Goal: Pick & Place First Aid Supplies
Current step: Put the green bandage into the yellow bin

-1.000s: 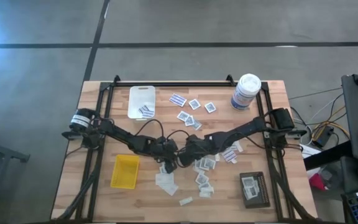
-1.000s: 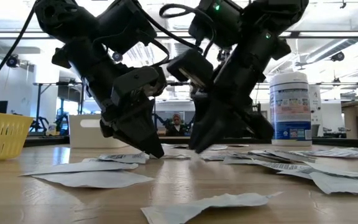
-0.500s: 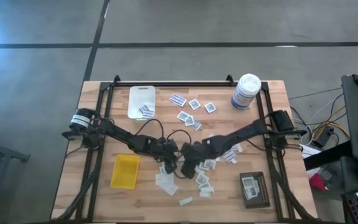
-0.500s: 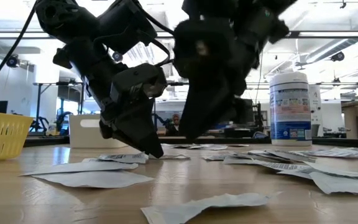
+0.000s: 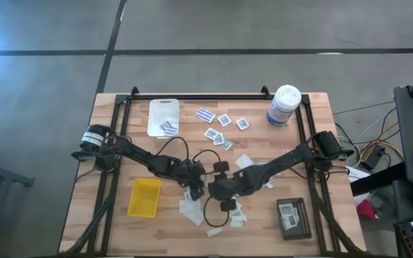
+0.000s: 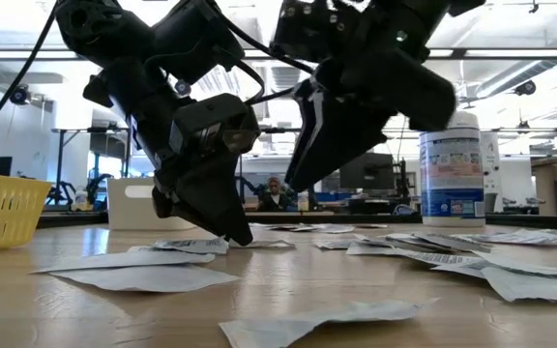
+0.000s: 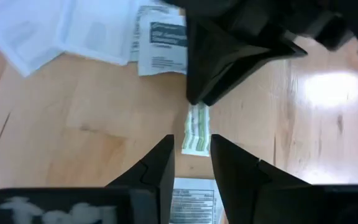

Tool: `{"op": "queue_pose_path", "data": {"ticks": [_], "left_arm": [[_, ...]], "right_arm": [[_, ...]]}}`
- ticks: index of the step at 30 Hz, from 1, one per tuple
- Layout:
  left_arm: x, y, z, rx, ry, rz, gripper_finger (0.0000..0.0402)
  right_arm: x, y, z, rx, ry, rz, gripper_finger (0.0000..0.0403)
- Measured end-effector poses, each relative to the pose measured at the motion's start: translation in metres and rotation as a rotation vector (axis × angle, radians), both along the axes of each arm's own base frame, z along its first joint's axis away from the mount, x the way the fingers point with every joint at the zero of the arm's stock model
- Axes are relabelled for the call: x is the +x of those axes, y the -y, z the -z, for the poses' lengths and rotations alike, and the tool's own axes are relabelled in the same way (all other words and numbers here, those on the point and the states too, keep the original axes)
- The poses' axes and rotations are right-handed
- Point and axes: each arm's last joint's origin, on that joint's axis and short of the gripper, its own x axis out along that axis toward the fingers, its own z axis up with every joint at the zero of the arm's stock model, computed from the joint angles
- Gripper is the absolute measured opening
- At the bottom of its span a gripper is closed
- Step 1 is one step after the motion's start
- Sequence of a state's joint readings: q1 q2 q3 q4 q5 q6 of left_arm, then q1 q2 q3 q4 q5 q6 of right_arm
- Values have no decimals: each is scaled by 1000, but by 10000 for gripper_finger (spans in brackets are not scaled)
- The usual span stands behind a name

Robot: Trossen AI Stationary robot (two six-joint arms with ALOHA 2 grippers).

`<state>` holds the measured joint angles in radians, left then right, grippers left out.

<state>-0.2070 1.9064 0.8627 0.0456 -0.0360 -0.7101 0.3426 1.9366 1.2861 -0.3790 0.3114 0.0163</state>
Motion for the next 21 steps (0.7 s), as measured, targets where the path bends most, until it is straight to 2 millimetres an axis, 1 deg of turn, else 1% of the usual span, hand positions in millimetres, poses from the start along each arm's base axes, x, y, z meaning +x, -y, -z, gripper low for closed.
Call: {"op": "queue_pose_path", "data": {"ticks": [3,8,12,15,18,21], "left_arm": [[0,0,0,-1,0,-1,87],[0,0,0,-9,-2,-2,87],[0,1,0,-22,-4,3,87],[0,1,0,-26,-3,5,87],[0,1,0,-32,-1,9,87],[1,1,-1,-45,0,15,87]], "right_arm": [[0,-1,4,-14,-9,-15,111],[6,-7,18,-44,-7,-65,116],[12,-11,19,-58,3,-95,115],[16,-10,23,-91,1,-91,114],[18,-11,30,-106,-14,-96,115],[20,-12,42,-128,-54,-111,116]]}}
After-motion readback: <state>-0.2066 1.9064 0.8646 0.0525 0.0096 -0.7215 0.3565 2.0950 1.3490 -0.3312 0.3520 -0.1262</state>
